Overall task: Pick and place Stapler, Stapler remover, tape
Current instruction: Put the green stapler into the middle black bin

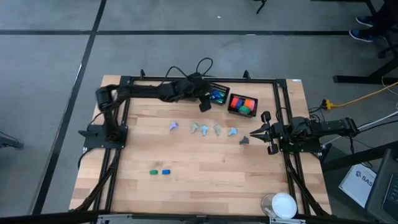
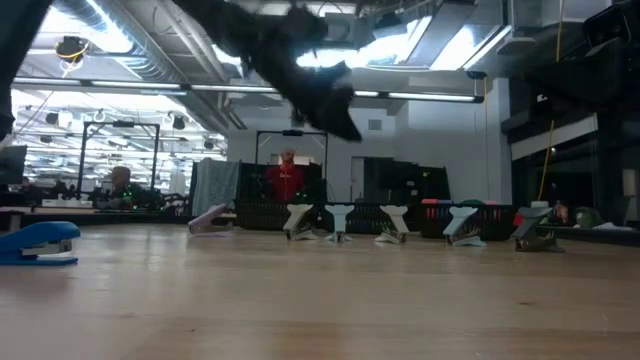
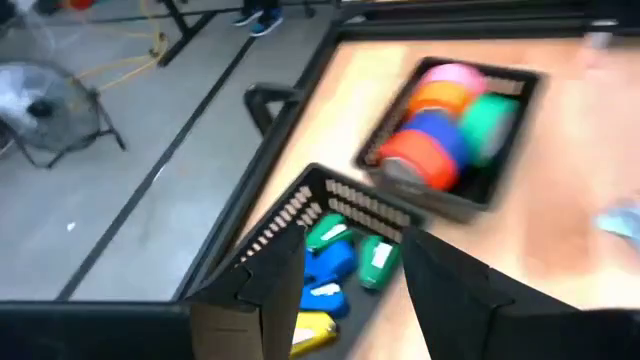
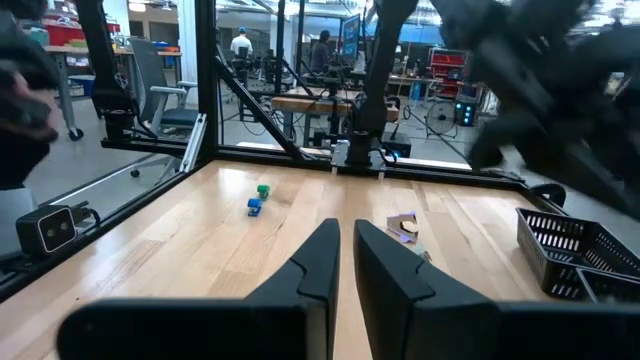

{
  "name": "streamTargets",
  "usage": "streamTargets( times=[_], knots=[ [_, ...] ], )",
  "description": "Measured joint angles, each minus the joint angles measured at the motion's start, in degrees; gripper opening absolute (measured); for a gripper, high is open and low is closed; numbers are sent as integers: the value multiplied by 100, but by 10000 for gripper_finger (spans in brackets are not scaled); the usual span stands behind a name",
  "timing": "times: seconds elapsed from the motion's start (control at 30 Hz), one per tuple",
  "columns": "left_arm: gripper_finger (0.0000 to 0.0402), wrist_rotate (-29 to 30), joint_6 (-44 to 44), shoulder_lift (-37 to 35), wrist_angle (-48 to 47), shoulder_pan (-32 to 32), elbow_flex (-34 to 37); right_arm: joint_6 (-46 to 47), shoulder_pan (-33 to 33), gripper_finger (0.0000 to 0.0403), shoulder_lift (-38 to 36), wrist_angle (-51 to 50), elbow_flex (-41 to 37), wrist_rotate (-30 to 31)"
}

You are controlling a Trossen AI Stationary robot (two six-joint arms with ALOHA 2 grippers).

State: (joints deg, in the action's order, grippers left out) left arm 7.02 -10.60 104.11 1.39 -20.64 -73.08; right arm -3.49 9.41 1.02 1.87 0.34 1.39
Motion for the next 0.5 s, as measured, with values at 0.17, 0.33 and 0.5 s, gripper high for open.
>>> streamTargets(
  times=[0.17,0.33,0.5],
  knots=[
    [159,283,-125,-874,-1069,525,-2,-2,0,39,-2,-2,2,0],
    [154,402,-40,-1550,-2246,1053,-2,-1,-1,39,0,-1,1,0],
    [153,385,401,-1977,-3550,1506,-2,0,-1,39,0,0,1,0]
  ],
)
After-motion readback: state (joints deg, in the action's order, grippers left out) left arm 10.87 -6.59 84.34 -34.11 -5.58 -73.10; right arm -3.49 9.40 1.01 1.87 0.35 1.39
